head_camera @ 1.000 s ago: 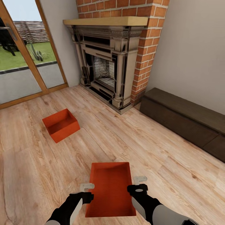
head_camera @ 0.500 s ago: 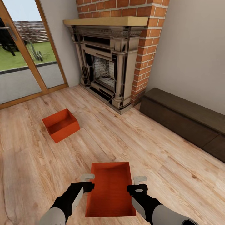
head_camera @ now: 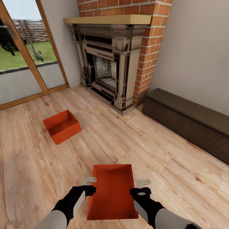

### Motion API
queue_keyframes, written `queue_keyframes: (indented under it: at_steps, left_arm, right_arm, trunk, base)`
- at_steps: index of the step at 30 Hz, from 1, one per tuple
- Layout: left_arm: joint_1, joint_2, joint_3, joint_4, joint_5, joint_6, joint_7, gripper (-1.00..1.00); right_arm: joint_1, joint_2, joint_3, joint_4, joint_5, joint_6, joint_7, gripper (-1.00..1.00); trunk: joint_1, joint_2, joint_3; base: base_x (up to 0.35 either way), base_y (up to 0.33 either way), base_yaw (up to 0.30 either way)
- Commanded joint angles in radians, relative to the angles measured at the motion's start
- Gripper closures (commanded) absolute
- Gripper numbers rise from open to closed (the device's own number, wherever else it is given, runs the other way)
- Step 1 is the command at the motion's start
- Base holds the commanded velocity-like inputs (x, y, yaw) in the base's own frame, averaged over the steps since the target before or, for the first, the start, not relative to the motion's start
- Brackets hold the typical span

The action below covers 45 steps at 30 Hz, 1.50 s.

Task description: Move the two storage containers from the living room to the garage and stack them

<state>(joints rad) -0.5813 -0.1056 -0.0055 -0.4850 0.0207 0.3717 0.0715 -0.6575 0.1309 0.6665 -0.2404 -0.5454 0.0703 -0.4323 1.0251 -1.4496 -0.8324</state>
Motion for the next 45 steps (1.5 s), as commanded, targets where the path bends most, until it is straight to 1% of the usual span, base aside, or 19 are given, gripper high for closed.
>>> queue_keyframes:
  at_steps: [1,20,29,45]
  left_arm:
    - [0.000,0.000,0.000,-0.002,0.002,0.006,0.004,-1.00]
    - [0.000,0.000,0.001,-0.001,0.002,0.005,0.004,-1.00]
    - [0.000,-0.002,0.001,-0.004,-0.002,-0.004,0.005,-1.00]
    - [0.000,-0.001,0.000,-0.016,-0.010,-0.005,0.007,-1.00]
  right_arm:
    - [-0.001,-0.001,0.008,-0.002,-0.004,0.006,-0.008,-1.00]
    - [-0.001,-0.001,0.008,-0.002,-0.003,0.000,-0.009,-1.00]
    - [-0.001,-0.001,0.008,-0.002,-0.003,0.001,-0.009,-1.00]
    - [-0.001,-0.001,0.008,-0.002,-0.002,0.000,-0.009,-1.00]
  trunk:
    - [0.000,0.000,-0.002]
    - [0.000,0.000,-0.033]
    - [0.000,0.000,-0.036]
    - [0.000,0.000,-0.059]
  base:
    - [0.000,0.000,0.000]
    - [0.000,0.000,0.000]
    - [0.000,0.000,0.003]
    - [0.000,0.000,0.068]
